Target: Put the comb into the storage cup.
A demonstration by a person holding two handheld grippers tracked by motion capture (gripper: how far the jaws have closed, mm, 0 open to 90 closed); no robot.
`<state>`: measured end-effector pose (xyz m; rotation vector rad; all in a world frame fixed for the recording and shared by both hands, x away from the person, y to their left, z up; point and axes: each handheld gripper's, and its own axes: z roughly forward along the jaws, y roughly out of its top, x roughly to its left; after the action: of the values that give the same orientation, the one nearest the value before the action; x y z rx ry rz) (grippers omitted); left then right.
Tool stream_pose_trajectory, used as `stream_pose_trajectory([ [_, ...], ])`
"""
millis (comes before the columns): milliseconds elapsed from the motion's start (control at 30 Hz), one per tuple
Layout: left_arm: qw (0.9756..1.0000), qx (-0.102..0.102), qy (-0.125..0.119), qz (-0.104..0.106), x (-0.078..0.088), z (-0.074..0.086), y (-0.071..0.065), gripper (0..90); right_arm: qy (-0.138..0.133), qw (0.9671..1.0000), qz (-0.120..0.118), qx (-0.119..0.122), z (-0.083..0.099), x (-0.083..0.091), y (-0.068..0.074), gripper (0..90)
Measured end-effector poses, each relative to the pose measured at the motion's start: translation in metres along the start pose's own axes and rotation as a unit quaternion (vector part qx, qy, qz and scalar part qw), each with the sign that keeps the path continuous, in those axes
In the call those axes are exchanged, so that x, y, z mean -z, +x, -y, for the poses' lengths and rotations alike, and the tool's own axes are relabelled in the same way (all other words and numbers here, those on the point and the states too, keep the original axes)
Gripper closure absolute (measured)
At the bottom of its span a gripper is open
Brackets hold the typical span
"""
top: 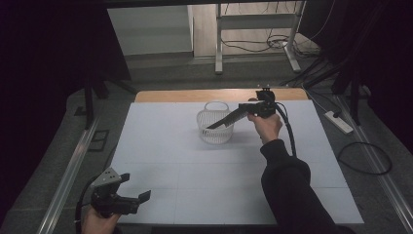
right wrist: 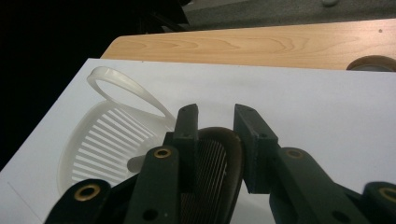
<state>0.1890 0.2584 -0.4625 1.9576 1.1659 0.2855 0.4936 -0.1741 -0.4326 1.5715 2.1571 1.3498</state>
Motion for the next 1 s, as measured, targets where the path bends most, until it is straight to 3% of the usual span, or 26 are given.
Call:
stream_pose_trajectory([
  [1000,1.0,0.007,0.0,-0.004,0.0006,-0.0001,0.0012,0.0,0.02,0.9978,0.041,0.047,-0.0008,0.0017,0.0029,43.0],
])
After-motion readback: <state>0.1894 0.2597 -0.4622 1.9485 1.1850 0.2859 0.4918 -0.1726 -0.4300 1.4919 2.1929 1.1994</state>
